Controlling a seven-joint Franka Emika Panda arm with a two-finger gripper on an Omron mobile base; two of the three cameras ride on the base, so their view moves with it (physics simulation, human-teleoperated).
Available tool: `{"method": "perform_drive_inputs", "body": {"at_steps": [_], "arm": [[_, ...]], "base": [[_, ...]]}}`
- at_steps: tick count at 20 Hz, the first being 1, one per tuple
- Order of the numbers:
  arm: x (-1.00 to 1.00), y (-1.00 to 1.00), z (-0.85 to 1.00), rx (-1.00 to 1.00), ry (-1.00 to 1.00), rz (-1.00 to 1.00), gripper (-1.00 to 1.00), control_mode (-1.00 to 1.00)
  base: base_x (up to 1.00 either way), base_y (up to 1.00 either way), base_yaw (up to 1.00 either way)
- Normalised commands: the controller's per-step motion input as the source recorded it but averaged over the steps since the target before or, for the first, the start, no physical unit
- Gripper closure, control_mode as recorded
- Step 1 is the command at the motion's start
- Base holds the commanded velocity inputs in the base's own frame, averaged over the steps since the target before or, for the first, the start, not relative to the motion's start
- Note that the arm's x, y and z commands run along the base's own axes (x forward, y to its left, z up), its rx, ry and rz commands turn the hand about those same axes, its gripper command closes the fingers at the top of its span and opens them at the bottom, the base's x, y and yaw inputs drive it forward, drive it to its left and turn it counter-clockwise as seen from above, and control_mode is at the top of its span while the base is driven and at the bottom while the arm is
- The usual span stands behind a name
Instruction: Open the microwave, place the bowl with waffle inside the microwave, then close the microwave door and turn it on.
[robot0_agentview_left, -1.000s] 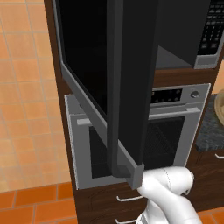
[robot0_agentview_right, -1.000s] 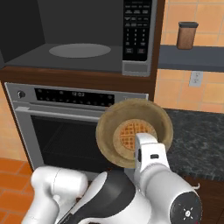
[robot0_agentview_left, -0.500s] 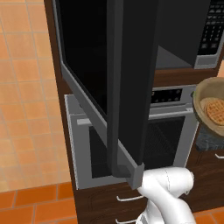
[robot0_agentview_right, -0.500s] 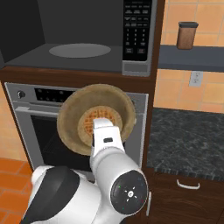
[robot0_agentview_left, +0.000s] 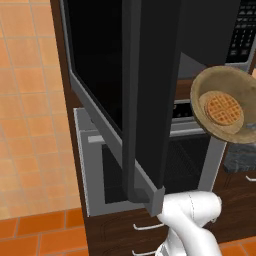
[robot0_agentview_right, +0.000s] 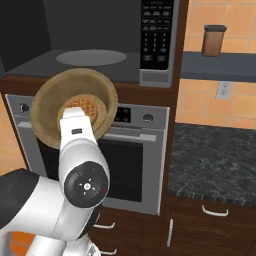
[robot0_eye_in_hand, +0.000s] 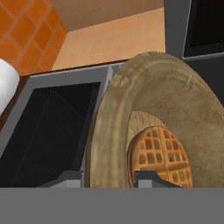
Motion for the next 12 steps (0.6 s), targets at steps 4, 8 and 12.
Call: {"method": "perform_drive_inputs", "body": {"at_steps": [4,8,12], "arm": [[0.25,0.71,0.29,0.00,-0.01,0.00,1.00,-1.00],[0.16,0.63,0.36,0.00,0.00,0.00,1.00,-1.00],[0.19,0.48,0.47,0.00,0.01,0.00,1.00,-1.00]], "base": [[0.00,0.00,0.00],[0.00,0.00,0.00],[0.00,0.00,0.00]]}}
